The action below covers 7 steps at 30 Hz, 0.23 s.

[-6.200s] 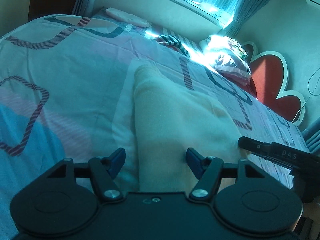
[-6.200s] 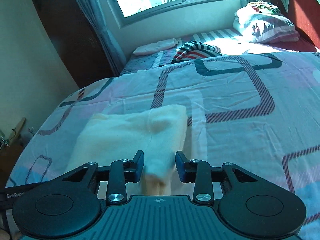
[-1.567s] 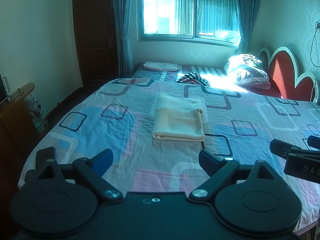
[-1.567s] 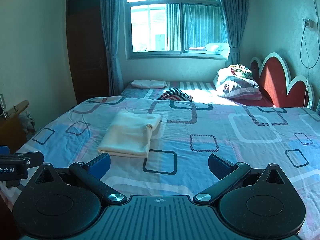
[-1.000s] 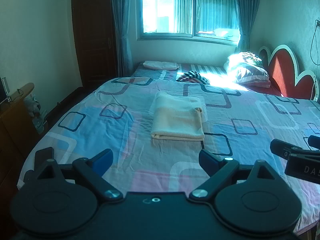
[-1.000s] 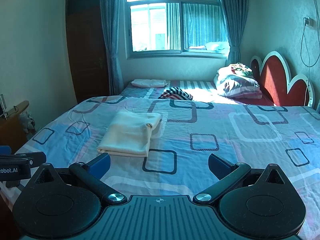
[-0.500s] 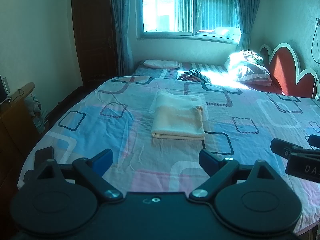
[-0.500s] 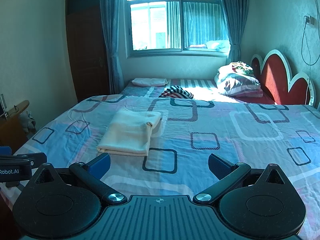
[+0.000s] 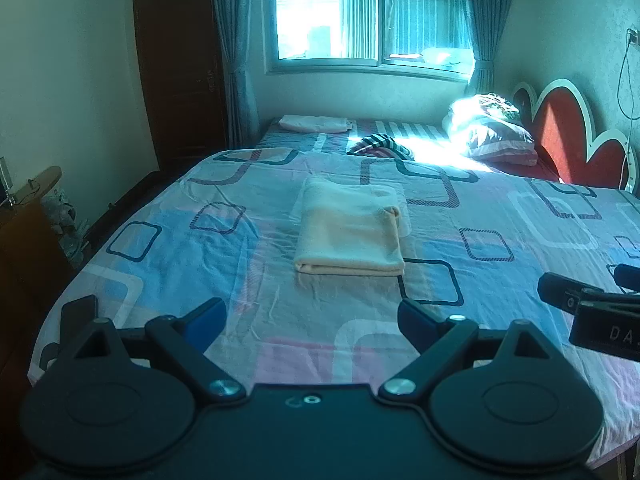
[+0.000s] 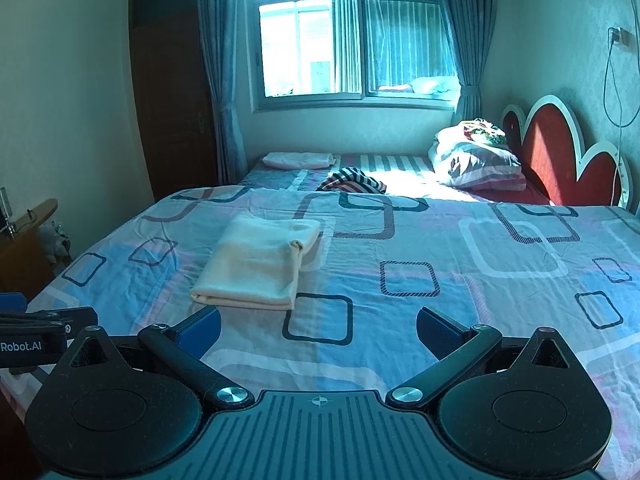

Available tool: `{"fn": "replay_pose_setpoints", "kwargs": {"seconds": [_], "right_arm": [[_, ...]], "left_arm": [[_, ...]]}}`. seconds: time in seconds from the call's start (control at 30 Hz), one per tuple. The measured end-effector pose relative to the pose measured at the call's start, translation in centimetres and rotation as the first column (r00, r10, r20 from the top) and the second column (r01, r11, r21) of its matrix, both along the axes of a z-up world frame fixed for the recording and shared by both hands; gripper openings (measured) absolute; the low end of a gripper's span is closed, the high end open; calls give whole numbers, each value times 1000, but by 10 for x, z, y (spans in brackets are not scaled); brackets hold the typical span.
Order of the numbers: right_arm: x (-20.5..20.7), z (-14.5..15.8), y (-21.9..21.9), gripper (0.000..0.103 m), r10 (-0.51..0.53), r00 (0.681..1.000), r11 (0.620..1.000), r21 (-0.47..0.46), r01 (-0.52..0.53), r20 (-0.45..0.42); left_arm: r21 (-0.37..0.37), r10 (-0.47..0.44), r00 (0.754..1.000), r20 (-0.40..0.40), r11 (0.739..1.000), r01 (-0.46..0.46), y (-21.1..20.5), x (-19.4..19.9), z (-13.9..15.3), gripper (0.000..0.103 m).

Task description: Fold small clothes

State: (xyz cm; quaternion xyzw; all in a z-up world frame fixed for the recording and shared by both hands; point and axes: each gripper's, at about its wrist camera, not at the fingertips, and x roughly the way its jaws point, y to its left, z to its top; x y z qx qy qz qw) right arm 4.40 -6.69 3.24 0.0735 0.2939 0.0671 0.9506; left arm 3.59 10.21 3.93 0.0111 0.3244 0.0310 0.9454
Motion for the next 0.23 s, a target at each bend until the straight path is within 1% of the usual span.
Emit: {"fn": "replay_pose_setpoints", "kwargs": {"seconds": [0.1,0.17,0.23], "right_arm": [[4,-4,0,103,0,1000,1000,-3,0,-9],[8,-9,0,103,-4,1000,1000,-6,4,-21],[13,-16,-2,103,-13,999,1000,-11,13,-43]], "left_arm": [[-1,-25,1000,15,1000,25,0,4,-5,90],[7,-18,1000,4,1000,18,0,13,-12,92],[1,-13,1000,-24,1000,13,1,26,-19,92]]}}
